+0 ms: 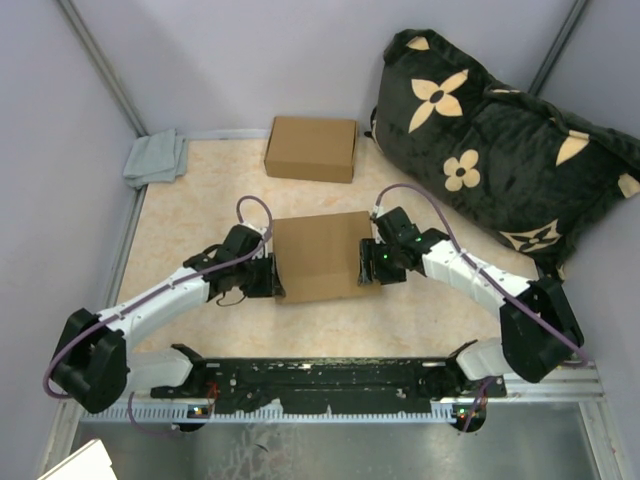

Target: Fold the paper box

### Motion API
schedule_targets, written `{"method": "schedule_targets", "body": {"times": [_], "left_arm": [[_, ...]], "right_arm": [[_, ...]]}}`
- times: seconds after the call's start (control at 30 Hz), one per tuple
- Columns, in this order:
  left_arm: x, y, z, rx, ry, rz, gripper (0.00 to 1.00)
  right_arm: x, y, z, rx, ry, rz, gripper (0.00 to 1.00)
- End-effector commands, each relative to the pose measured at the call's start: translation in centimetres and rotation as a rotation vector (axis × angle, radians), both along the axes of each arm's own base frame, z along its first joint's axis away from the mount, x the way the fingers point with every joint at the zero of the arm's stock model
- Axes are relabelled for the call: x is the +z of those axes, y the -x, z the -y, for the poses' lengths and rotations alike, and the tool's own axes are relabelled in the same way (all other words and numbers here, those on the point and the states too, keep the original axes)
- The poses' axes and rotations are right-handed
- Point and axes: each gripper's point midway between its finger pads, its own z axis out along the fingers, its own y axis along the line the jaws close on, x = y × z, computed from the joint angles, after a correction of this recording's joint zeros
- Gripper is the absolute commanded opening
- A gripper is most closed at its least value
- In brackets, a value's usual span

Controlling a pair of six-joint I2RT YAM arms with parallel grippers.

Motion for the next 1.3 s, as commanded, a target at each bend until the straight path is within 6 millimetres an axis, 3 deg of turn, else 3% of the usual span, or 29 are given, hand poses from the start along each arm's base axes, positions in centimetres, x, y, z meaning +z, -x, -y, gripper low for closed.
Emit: {"method": "schedule_targets", "body": {"times": [0.0,0.37,0.7,0.87,1.07,1.27], "left_arm": [[2.8,-2.3,2.5,-0.031,0.081,0.068,0.37],[4.7,-5.6,3.4,-0.034,0.067,0.107,0.36],[2.2,-6.0,3.1,-0.033,0.059,0.062,0.35],[1.6,-6.1,3.3,-0.038,0.086,0.04,0.32],[2.8,-5.8,3.7,-0.059,0.151,0.029,0.31],[1.9,-6.1,2.8,-0.046,0.137,0.014,0.32]], "right_arm": [[2.3,-1.8,-1.6,0.036,-0.084,0.033,0.58],[0.8,-3.5,-0.4,0.055,-0.002,0.029,0.58],[-1.1,-4.8,0.4,0.01,0.055,0.059,0.58],[-1.0,-4.9,0.2,0.009,0.045,0.065,0.58],[0.7,-4.5,-0.5,0.025,-0.005,0.061,0.59],[1.7,-5.0,0.0,0.015,0.018,0.085,0.7]]}}
